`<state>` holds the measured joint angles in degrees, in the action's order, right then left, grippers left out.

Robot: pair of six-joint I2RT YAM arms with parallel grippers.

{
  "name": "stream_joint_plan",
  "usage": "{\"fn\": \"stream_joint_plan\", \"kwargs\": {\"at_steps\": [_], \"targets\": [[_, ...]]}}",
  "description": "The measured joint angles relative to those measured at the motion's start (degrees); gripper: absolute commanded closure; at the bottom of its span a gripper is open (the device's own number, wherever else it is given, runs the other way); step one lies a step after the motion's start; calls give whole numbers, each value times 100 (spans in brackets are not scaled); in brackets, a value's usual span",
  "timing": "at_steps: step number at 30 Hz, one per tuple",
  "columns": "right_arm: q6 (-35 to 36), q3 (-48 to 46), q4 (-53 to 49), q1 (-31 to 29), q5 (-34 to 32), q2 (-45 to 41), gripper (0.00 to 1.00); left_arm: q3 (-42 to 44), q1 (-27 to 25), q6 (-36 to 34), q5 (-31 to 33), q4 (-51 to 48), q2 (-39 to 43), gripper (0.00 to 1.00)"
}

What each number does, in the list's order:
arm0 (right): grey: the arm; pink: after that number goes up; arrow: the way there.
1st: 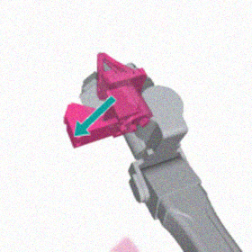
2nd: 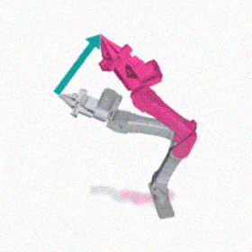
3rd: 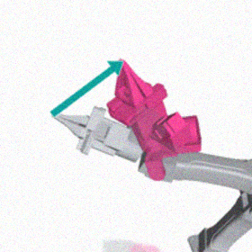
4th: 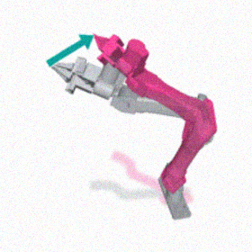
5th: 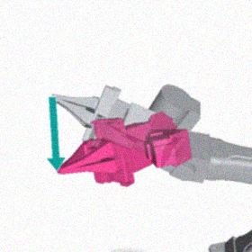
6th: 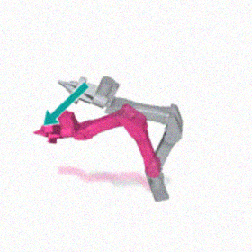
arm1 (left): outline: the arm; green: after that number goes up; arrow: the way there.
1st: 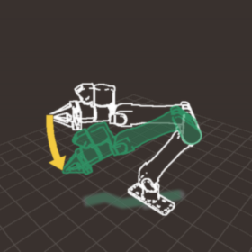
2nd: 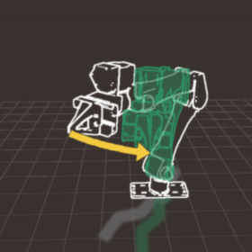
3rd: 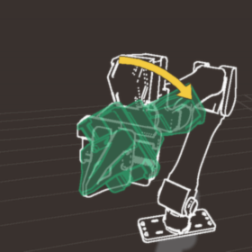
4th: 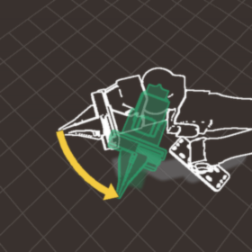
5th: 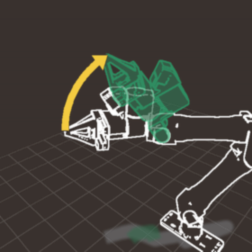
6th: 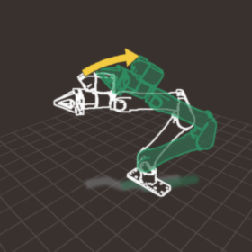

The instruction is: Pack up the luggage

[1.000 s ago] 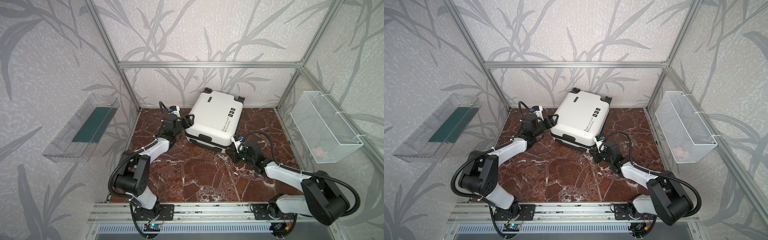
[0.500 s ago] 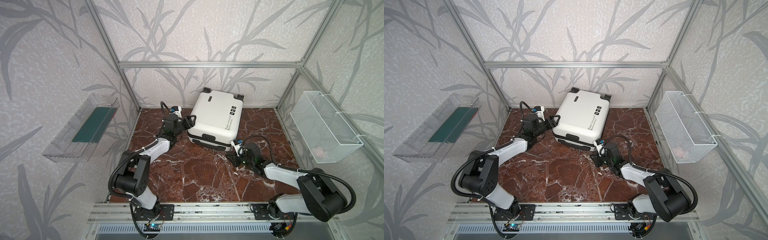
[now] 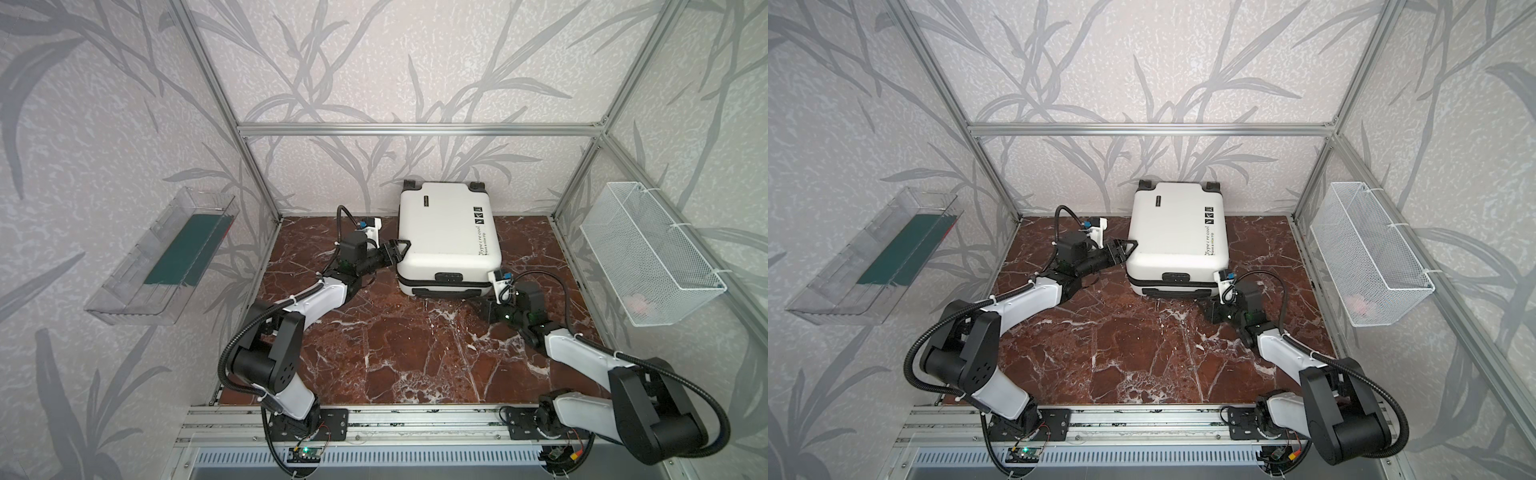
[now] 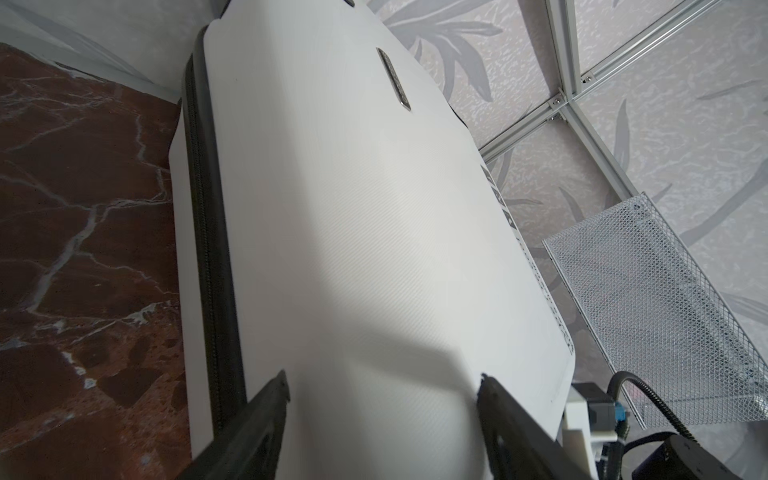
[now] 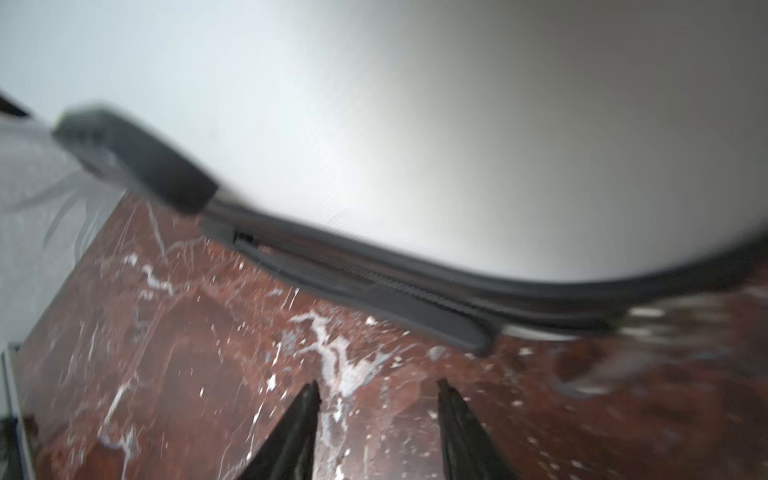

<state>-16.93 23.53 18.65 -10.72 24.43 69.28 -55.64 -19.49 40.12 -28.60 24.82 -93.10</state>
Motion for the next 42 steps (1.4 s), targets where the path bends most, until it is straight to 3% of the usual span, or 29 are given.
{"fn": "stream_joint_plan", "kwargs": {"at_steps": [7, 10, 14, 18, 26, 31, 37, 42], "targets": [[-302, 0, -70, 494, -116, -901, 43, 59, 448, -111, -2, -343, 155, 4], [-496, 24, -61, 675, -280, -1134, 34, 149, 693, -170, 22, -494, 363, 1], [-804, 343, -37, 1010, -267, -887, 26, 225, 892, -219, 46, -658, 647, 1], [-1036, 896, 127, 1110, 11, -308, 24, 227, 911, -267, 39, -732, 758, 1], [-1537, 1534, 940, 1097, 1086, 859, 26, 227, 911, -310, 17, -883, 758, 1], [-1886, 1530, 1329, 981, 1283, 1056, 27, 227, 911, -313, 4, -942, 758, 1], [-1751, 1239, 1211, 555, 1340, 660, 28, 208, 914, -308, -35, -955, 673, 1], [-1381, 501, 837, 505, 881, -286, 38, 50, 914, -308, -107, -964, 442, 1]]}}
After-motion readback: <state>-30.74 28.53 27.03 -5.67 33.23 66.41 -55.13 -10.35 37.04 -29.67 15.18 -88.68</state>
